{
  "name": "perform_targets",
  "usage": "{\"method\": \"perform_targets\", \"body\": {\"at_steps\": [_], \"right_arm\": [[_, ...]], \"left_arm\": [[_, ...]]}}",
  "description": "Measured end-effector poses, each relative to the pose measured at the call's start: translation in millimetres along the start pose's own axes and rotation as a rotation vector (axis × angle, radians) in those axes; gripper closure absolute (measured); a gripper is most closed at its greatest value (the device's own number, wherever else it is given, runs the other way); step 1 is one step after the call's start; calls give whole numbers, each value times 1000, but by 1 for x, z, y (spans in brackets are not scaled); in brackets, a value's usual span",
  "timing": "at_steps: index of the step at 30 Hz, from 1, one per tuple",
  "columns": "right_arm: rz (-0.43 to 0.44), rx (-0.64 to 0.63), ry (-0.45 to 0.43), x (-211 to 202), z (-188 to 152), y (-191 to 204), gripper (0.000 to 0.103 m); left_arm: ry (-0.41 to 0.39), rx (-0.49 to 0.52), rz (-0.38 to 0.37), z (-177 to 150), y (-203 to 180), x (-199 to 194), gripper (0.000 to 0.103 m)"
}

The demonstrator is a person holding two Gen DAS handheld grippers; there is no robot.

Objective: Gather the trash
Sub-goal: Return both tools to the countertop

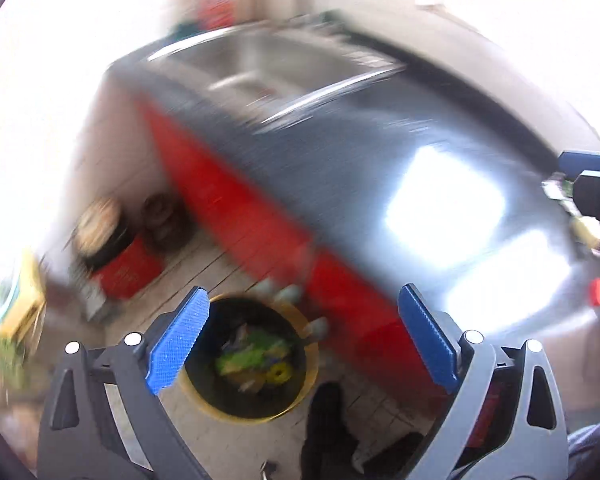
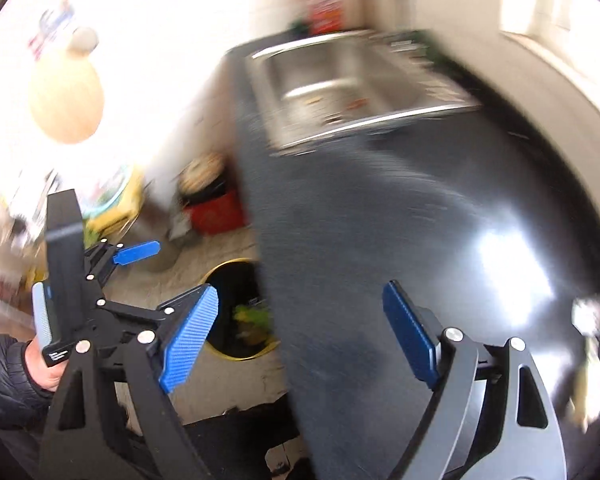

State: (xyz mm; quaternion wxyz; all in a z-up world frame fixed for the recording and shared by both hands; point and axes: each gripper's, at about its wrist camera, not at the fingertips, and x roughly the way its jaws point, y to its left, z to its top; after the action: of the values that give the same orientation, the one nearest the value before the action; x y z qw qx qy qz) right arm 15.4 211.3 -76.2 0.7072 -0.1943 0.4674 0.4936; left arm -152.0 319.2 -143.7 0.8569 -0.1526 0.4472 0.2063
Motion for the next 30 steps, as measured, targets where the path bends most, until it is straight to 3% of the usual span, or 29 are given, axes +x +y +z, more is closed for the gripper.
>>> {"method": "perform_targets", "body": {"at_steps": [4, 8, 13, 16, 21, 30], "right_arm": [[-146, 175, -94, -72, -39, -66, 21], [-306, 363, -170, -140, -108, -126, 20], [-450, 538, -199, -197, -192, -178, 20], [-483, 613, -201, -217, -234, -195, 20], [-498, 672, -190, -227, -280, -212, 20], [-476, 644, -171, -209, -280, -223, 20]], "left_arm": [[-30, 169, -145, 40, -91, -6, 10], [-25, 314, -279, 61, -184, -10, 10], [-9, 469, -383, 57, -291, -18, 10], [-4, 545, -407, 44, -339, -21, 10], [6, 622, -420, 26, -377, -28, 10], [65, 644, -385, 25, -402, -5, 10]]}}
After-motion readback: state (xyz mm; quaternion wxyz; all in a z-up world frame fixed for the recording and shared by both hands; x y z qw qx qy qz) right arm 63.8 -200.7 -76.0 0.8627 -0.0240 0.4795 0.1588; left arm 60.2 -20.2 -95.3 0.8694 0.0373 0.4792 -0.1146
